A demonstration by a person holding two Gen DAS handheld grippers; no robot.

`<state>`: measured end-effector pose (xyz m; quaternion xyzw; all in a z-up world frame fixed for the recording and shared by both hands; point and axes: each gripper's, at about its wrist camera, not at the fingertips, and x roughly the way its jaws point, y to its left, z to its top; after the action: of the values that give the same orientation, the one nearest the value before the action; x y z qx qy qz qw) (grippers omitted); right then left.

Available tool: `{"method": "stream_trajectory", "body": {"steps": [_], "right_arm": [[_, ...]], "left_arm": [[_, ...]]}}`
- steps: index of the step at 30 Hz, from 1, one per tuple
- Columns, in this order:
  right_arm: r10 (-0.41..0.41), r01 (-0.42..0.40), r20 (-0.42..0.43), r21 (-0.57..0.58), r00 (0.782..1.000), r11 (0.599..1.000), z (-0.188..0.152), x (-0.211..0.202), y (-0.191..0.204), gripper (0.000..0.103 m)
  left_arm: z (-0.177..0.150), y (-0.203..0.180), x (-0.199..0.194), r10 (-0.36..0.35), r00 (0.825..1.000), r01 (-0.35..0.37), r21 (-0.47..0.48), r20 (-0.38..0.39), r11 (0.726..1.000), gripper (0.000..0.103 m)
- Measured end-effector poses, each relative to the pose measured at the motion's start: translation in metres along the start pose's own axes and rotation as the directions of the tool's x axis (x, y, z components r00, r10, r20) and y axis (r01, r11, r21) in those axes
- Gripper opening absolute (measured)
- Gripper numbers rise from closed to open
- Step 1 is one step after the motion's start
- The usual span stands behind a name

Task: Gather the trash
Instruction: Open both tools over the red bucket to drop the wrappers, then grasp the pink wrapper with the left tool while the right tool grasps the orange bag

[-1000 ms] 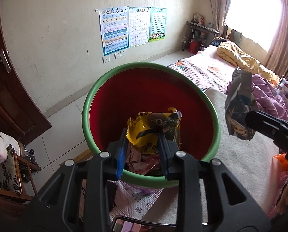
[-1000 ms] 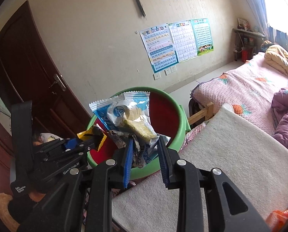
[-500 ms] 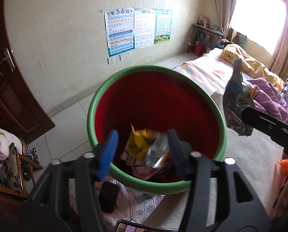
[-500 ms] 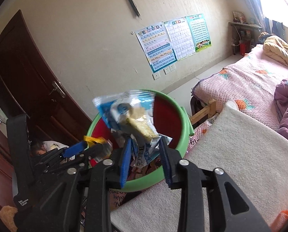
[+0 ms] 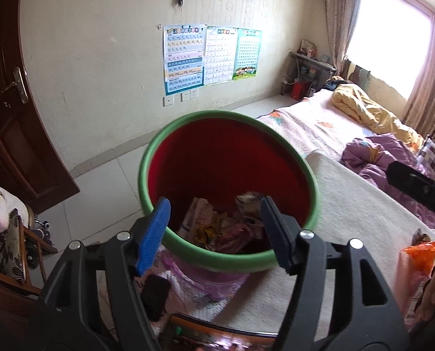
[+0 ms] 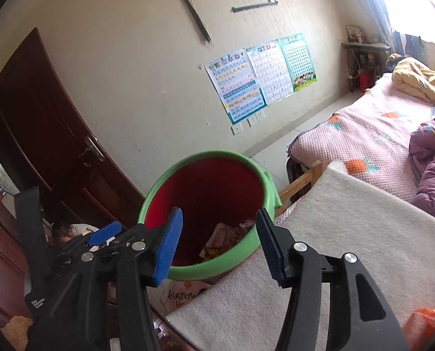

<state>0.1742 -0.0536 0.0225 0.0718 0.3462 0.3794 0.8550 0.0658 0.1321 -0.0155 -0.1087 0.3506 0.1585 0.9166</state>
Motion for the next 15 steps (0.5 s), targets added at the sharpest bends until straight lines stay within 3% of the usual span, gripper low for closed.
{"method": "stream_trajectory", "body": {"steps": [4,8,11,15], "right_arm": [[-0.061,0.062,0.045,-0.002,0.997,0.998,-0.013,-0.050,-0.014,0.052],[-0.198,0.196,0.060,0.031,0.978,0.980,-0.034,-0.096,-0.043,0.052],[-0.336,0.331,0.048,0.088,0.941,0.940,-0.052,-0.128,-0.078,0.053],[-0.478,0.479,-0.038,0.115,0.877,0.870,-0.077,-0.147,-0.123,0.059]], "left_arm": [[-0.016,-0.025,-0.010,-0.093,0.995,0.093,-0.002,-0.021,0.996,0.063],[-0.036,-0.062,-0.013,-0.194,0.978,0.197,0.041,-0.080,0.979,0.064],[-0.058,-0.090,-0.015,-0.268,0.953,0.279,0.064,-0.140,0.958,0.066],[-0.090,-0.141,-0.019,-0.371,0.893,0.414,0.142,-0.256,0.899,0.069]]}}
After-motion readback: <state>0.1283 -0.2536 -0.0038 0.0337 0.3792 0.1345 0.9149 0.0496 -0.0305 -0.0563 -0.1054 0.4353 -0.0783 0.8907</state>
